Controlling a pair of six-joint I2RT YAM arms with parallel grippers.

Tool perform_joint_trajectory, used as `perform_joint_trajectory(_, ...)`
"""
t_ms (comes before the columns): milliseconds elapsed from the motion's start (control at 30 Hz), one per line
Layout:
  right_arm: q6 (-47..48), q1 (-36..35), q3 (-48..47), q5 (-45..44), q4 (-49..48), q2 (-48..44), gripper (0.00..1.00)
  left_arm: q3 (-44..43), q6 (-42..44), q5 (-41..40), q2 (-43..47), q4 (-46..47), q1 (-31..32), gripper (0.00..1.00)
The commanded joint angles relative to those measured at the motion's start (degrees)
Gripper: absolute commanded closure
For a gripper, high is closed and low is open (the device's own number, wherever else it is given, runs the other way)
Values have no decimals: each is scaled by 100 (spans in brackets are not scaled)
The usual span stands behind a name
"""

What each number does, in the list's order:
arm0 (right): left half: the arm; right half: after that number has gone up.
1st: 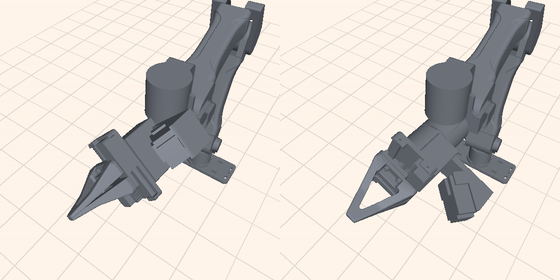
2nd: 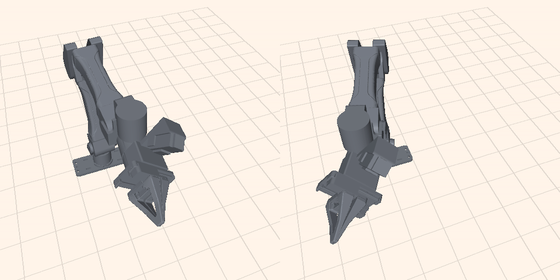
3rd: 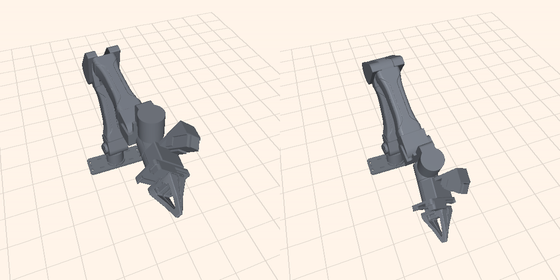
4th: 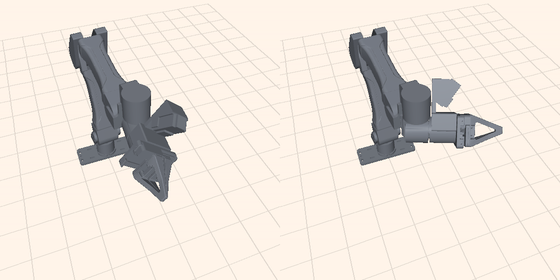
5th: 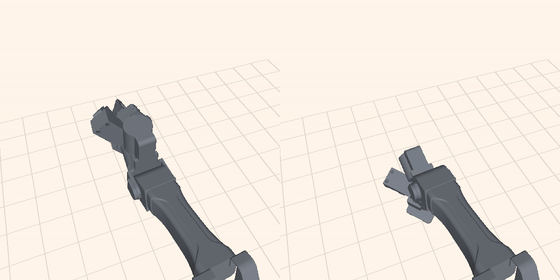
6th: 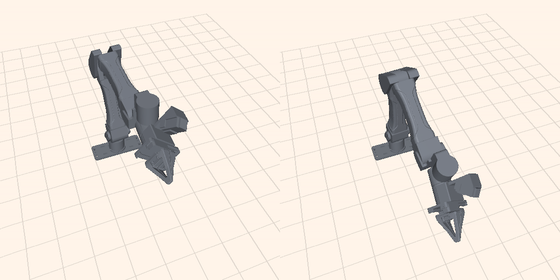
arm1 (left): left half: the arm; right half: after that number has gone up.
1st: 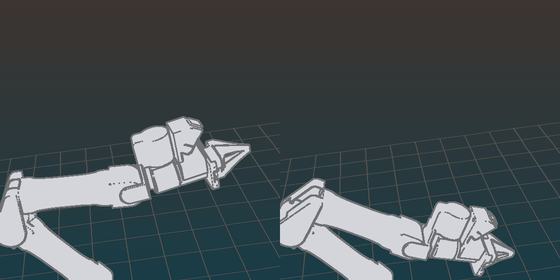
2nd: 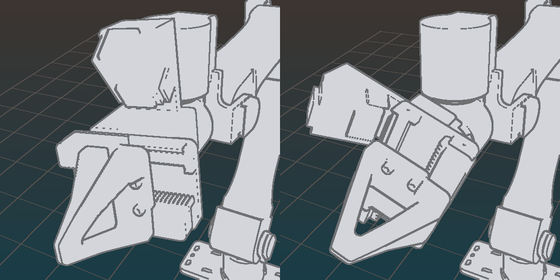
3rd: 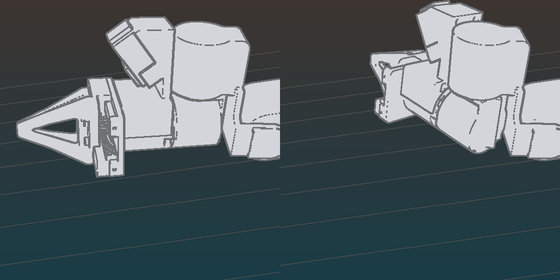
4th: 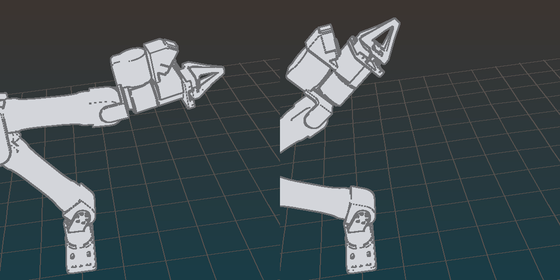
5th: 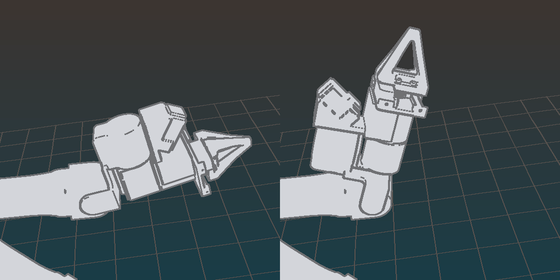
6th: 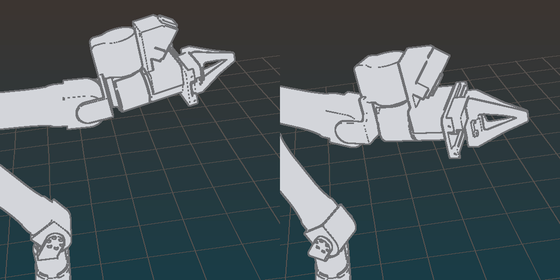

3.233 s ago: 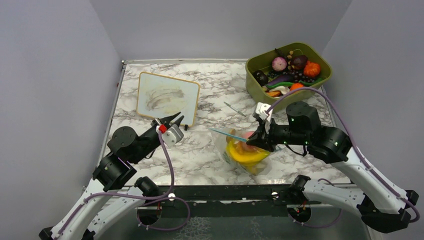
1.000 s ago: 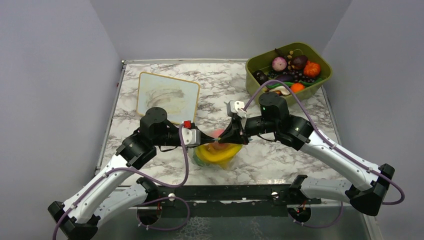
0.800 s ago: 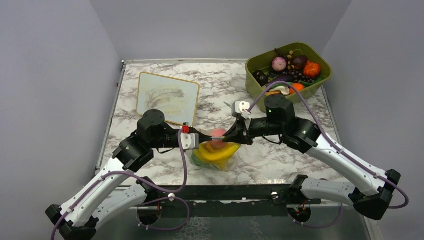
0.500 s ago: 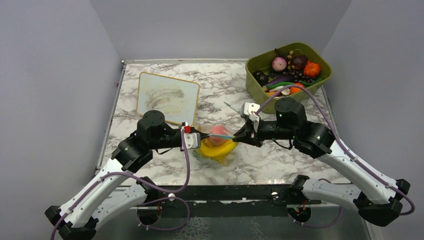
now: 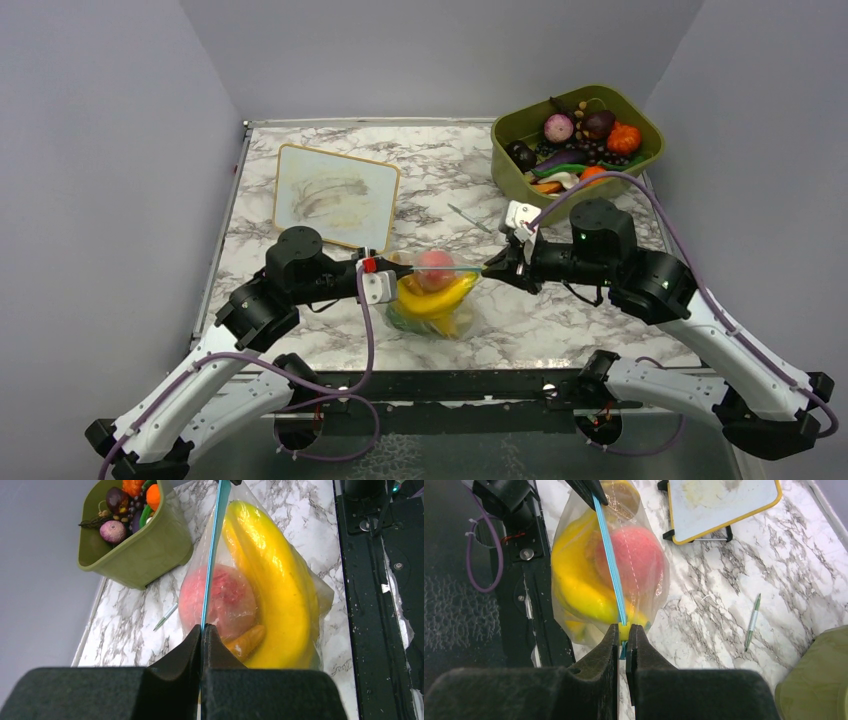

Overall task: Place the food in the zip-top bag and seal the zipper
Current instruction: Zip the zipper food storage bag at the center of the board.

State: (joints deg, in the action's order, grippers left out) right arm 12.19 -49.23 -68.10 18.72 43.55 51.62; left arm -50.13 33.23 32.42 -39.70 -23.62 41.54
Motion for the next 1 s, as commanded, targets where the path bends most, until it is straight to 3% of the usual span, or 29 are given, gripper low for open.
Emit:
perform_joint_trajectory(0, -61, 81, -315, -795, 825, -473, 99, -173, 210, -1086, 126, -577, -146, 100)
perform_joint_trajectory(267, -466, 81, 8, 204, 247, -430, 99, -243, 117, -874, 133, -621, -146, 100)
perform_joint_trajectory(400, -819, 81, 382, 827, -319, -544, 99, -379, 80, -1137, 227, -785, -146, 100)
perform_joint_trajectory(533, -1384, 83, 686, 1578, -806, -571, 99, -581, 21, -1320, 331, -1029, -146, 100)
perform_joint_trajectory(633, -1987, 81, 1007, 2218, -1274, -664, 99, -735, -29, -908, 423, -1344, -146, 100)
perform_joint_trajectory(833, -2991, 81, 1809, 1788, -1777, -879, 99, -496, -128, -532, 409, -1712, -146, 100)
perform_joint_trajectory(967, -3345, 81, 2227, 1017, -1762, -536, 99, -28, -356, -707, 164, -1218, -146, 100)
